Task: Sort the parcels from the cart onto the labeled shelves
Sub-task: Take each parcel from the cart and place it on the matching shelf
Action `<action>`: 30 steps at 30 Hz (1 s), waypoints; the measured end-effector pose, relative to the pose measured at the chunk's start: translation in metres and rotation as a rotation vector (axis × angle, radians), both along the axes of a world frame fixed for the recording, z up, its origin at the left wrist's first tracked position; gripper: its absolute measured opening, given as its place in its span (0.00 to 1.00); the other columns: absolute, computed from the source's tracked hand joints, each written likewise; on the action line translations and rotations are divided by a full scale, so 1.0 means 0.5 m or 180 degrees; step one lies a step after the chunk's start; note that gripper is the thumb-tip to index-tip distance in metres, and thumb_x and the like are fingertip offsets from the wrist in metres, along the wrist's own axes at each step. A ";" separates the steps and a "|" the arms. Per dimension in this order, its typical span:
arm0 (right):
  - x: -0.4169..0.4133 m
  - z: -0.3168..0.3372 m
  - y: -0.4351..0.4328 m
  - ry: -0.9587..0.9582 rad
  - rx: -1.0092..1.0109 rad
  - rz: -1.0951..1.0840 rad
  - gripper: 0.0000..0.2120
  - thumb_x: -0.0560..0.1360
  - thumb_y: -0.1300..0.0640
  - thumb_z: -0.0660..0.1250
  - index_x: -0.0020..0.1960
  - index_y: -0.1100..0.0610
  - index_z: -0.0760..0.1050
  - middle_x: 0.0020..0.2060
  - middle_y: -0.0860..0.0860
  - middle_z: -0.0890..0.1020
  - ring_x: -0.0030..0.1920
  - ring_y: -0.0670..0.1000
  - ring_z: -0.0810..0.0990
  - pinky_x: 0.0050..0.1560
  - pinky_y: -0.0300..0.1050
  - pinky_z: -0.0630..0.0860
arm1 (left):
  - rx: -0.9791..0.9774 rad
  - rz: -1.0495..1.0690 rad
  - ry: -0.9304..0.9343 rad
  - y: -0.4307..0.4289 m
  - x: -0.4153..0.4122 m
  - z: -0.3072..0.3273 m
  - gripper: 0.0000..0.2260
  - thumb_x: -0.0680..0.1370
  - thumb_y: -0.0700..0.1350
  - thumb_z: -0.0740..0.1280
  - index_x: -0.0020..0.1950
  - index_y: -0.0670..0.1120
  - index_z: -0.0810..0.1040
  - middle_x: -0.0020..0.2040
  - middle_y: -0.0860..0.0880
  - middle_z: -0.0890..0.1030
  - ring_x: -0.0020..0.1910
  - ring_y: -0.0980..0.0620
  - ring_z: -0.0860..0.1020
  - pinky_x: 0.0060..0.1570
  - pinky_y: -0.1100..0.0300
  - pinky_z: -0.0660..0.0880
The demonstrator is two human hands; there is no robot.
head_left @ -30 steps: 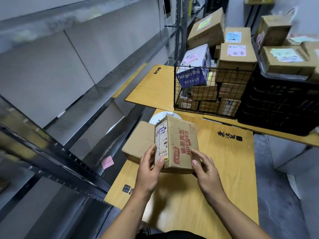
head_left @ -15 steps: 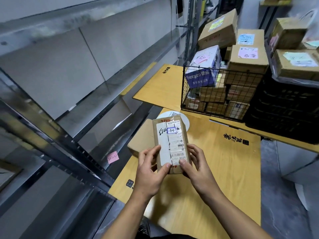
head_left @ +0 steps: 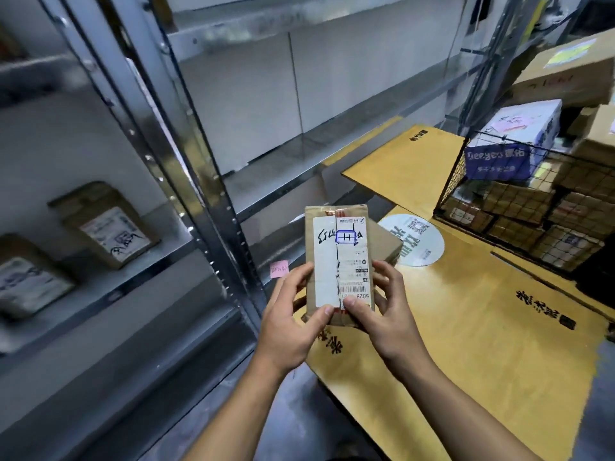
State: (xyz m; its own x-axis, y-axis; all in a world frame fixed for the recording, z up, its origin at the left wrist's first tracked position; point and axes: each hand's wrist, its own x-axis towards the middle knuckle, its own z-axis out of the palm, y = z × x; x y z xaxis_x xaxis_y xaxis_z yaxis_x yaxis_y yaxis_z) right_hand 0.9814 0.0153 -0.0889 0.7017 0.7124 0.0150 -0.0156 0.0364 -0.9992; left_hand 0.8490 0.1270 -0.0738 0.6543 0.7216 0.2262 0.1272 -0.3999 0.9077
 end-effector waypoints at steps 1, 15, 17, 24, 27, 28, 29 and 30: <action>-0.017 0.000 0.012 -0.0003 0.0017 0.0065 0.30 0.70 0.54 0.76 0.64 0.35 0.68 0.59 0.35 0.79 0.64 0.44 0.78 0.63 0.63 0.77 | -0.0009 0.0091 0.0010 0.003 -0.024 -0.002 0.29 0.71 0.46 0.73 0.66 0.69 0.67 0.65 0.68 0.70 0.64 0.65 0.72 0.58 0.71 0.71; -0.453 0.060 0.120 0.0130 0.0420 0.1461 0.34 0.69 0.54 0.76 0.71 0.43 0.67 0.61 0.44 0.79 0.64 0.48 0.78 0.63 0.62 0.77 | 0.0041 0.1520 -0.0206 -0.027 -0.517 0.055 0.29 0.72 0.46 0.71 0.71 0.60 0.66 0.70 0.56 0.72 0.68 0.60 0.71 0.64 0.64 0.72; -0.535 0.064 0.121 0.0262 0.0438 0.1695 0.37 0.68 0.55 0.78 0.73 0.43 0.66 0.63 0.46 0.79 0.64 0.50 0.79 0.61 0.62 0.79 | -0.0028 0.1740 -0.0358 -0.054 -0.603 0.059 0.28 0.73 0.45 0.71 0.70 0.60 0.67 0.70 0.54 0.72 0.69 0.57 0.71 0.65 0.53 0.74; -0.811 0.078 0.118 0.0306 0.0604 0.2390 0.36 0.70 0.57 0.76 0.74 0.46 0.66 0.65 0.47 0.78 0.64 0.50 0.79 0.59 0.63 0.80 | 0.0075 0.2435 -0.0430 -0.142 -0.877 0.079 0.27 0.74 0.41 0.69 0.70 0.57 0.68 0.70 0.51 0.72 0.70 0.55 0.71 0.63 0.47 0.76; -0.910 0.084 0.125 0.0334 0.0653 0.2530 0.35 0.70 0.57 0.76 0.74 0.46 0.66 0.65 0.47 0.78 0.65 0.50 0.78 0.61 0.66 0.77 | 0.0111 0.2714 -0.0254 -0.159 -0.974 0.085 0.26 0.74 0.45 0.69 0.71 0.56 0.69 0.70 0.53 0.72 0.70 0.56 0.70 0.64 0.46 0.75; -0.939 0.087 0.130 0.0308 0.0675 0.2577 0.35 0.70 0.57 0.76 0.74 0.46 0.66 0.66 0.46 0.78 0.65 0.49 0.78 0.62 0.65 0.77 | 0.0148 0.2806 -0.0204 -0.163 -1.002 0.088 0.25 0.75 0.46 0.68 0.71 0.57 0.69 0.70 0.53 0.72 0.70 0.56 0.70 0.64 0.46 0.75; -0.967 0.090 0.136 0.0246 0.0690 0.2638 0.35 0.70 0.56 0.75 0.74 0.46 0.65 0.66 0.46 0.77 0.65 0.48 0.78 0.62 0.65 0.77 | 0.0190 0.2910 -0.0171 -0.168 -1.030 0.092 0.25 0.75 0.46 0.68 0.71 0.58 0.69 0.70 0.54 0.72 0.70 0.57 0.70 0.64 0.46 0.75; -0.995 0.092 0.144 0.0168 0.0701 0.2717 0.35 0.70 0.56 0.75 0.74 0.46 0.65 0.66 0.47 0.77 0.66 0.47 0.77 0.63 0.64 0.77 | 0.0220 0.3030 -0.0149 -0.171 -1.058 0.095 0.24 0.75 0.47 0.68 0.69 0.61 0.69 0.69 0.54 0.72 0.69 0.59 0.70 0.65 0.47 0.74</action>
State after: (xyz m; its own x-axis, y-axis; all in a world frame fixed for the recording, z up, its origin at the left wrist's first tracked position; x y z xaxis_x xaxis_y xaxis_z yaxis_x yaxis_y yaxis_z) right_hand 0.4841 0.0871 -0.0430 -0.0649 0.9784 0.1963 -0.1714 0.1829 -0.9681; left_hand 0.3199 0.0416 -0.0263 -0.2112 0.9305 0.2994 0.3909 -0.2004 0.8984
